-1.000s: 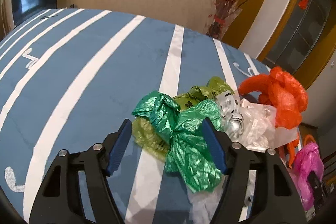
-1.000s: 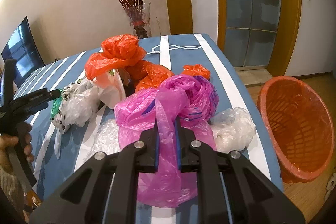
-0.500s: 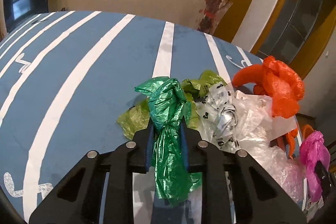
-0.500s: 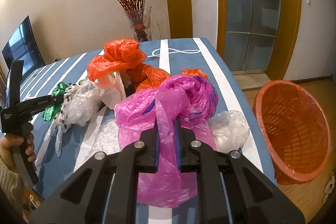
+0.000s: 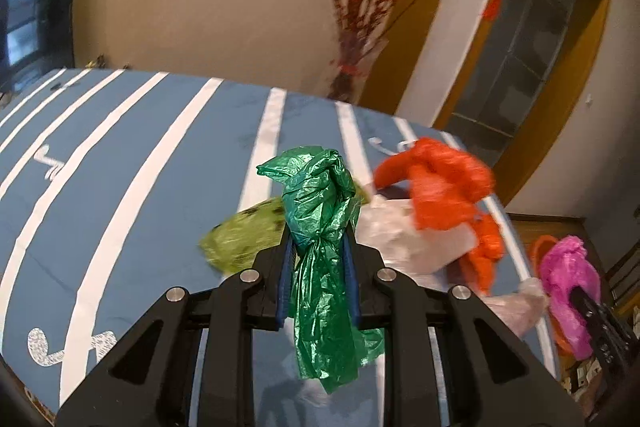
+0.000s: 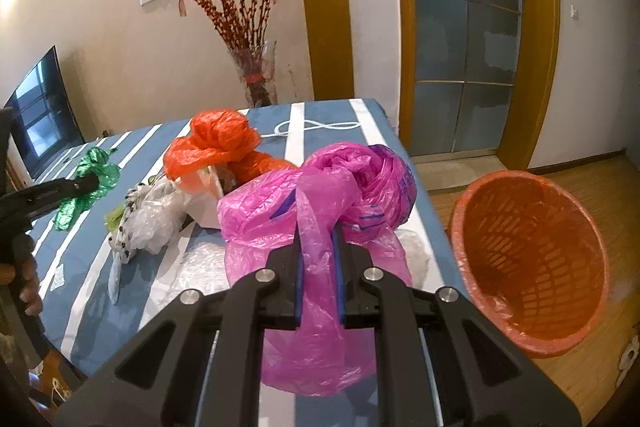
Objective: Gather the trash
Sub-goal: 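Carry the pink and green bags over the orange basket with both tools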
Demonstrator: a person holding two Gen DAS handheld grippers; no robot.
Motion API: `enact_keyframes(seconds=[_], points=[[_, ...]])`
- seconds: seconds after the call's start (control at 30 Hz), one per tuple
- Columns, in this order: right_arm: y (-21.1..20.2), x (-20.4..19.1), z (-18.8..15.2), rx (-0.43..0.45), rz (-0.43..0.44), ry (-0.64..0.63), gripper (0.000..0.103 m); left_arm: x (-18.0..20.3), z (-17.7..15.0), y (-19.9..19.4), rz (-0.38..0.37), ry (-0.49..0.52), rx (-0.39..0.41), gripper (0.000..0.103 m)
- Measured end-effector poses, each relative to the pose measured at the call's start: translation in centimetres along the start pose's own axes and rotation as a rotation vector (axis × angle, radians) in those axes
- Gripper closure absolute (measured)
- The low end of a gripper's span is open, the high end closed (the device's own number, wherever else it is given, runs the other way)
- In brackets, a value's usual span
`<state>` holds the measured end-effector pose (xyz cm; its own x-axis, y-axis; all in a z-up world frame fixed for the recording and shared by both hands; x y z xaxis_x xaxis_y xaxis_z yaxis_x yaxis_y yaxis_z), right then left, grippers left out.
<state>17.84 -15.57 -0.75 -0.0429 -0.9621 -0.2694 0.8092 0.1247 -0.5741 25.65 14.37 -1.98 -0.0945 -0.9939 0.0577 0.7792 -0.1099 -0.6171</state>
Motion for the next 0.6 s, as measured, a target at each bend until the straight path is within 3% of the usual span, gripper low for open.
enact_keyframes(seconds=[0.33, 0.6], points=[[-2.1, 4.6, 1.3, 0.061, -0.067, 0.037, 0.090, 8.3, 1.5, -2.3, -0.129, 0.111, 0.066, 0.081], [-3.9, 9.2, 1.9, 0.127, -0.163, 0.043, 0.090, 16.4, 1.2, -1.8, -0.260, 0.195, 0.065, 0.081]])
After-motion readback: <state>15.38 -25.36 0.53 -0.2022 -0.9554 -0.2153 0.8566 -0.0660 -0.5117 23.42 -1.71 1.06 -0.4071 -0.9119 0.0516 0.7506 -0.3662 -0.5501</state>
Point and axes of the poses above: each gripper's, at about its wrist camera, not at the fingertips, and y roughly the way its jaws point, x to its right, z to its top, the point moved 8 cm from there along y, roughly the way its jaws point, and after that the axes turned 13 degrees about y, right-handed, at the moved point
